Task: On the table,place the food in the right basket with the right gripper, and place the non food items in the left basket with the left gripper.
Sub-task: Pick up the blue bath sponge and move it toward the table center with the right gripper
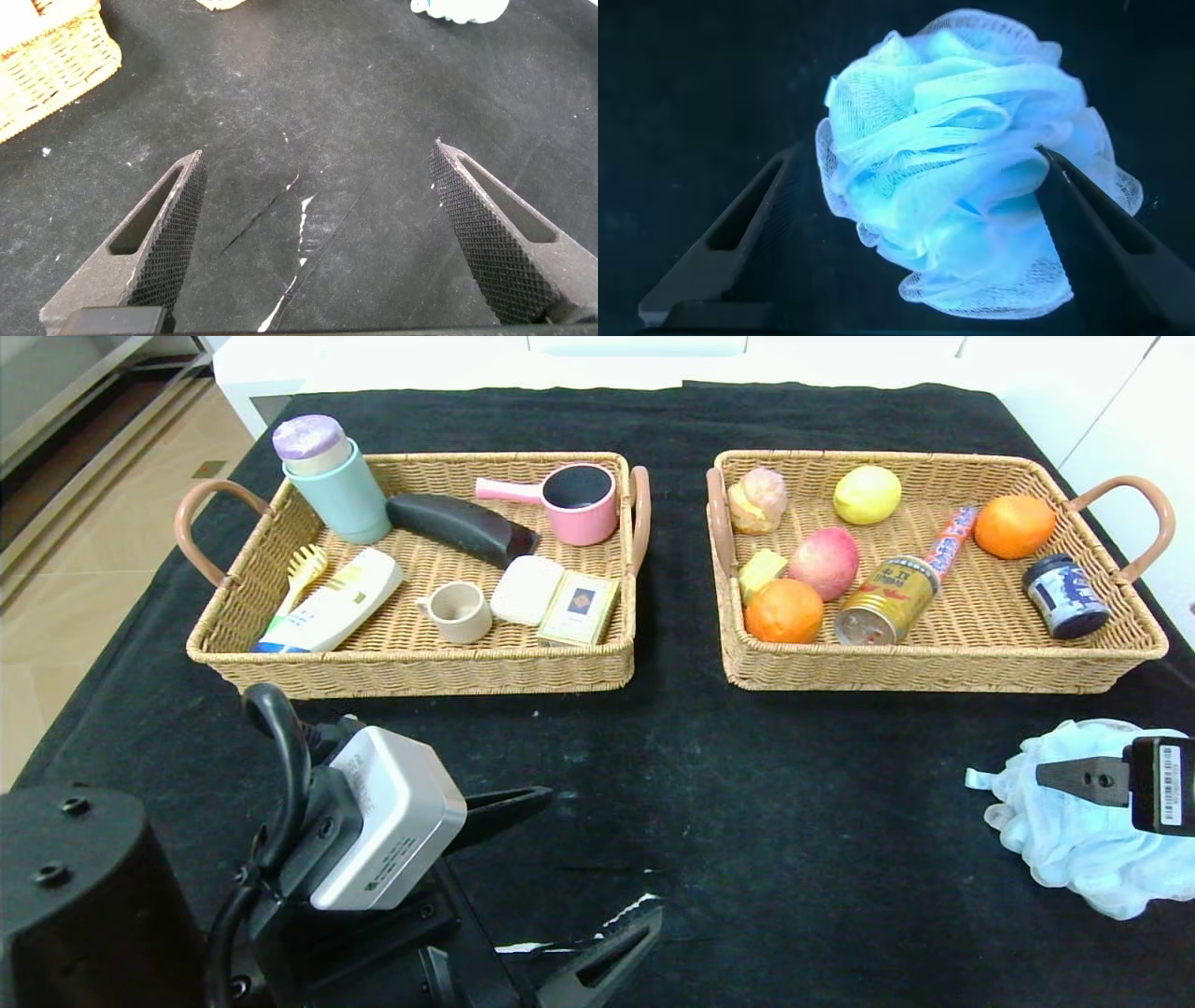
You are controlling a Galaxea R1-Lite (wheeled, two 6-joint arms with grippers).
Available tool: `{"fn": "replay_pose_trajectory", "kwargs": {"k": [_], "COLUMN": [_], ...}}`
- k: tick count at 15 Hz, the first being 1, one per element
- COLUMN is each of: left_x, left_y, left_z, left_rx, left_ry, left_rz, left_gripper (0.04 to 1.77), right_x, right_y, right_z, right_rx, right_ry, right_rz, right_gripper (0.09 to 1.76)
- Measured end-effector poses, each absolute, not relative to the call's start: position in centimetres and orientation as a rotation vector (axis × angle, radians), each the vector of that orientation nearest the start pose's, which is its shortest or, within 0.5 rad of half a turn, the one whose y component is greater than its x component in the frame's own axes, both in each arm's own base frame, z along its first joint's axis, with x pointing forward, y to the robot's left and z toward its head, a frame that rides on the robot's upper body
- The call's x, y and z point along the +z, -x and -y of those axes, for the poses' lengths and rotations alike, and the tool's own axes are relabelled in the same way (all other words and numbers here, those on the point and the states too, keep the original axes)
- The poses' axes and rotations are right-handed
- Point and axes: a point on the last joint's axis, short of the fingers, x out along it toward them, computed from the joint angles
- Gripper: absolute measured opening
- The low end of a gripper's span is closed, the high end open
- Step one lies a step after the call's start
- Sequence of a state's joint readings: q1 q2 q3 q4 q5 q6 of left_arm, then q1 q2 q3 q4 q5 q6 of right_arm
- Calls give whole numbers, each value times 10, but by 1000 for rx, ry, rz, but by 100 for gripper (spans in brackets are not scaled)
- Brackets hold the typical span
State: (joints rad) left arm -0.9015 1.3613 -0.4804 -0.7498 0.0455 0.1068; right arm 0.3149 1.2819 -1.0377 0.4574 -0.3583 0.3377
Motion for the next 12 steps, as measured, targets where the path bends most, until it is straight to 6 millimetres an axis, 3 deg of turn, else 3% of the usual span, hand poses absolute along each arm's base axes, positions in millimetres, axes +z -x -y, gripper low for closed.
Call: {"fn": "replay_pose_trajectory", "kwargs": {"k": [12], "left_x": [192], "left_y": [-130], "left_z": [163], "left_rx": [-862], "left_ry": [-165], "left_rz": [-79], "left_gripper": [172], "right_x": [211], "right_y": [-209], "right_z": [-42], "right_rx": [-213], "right_ry": [-111], "right_rz": [-717], "right_gripper": [170]}}
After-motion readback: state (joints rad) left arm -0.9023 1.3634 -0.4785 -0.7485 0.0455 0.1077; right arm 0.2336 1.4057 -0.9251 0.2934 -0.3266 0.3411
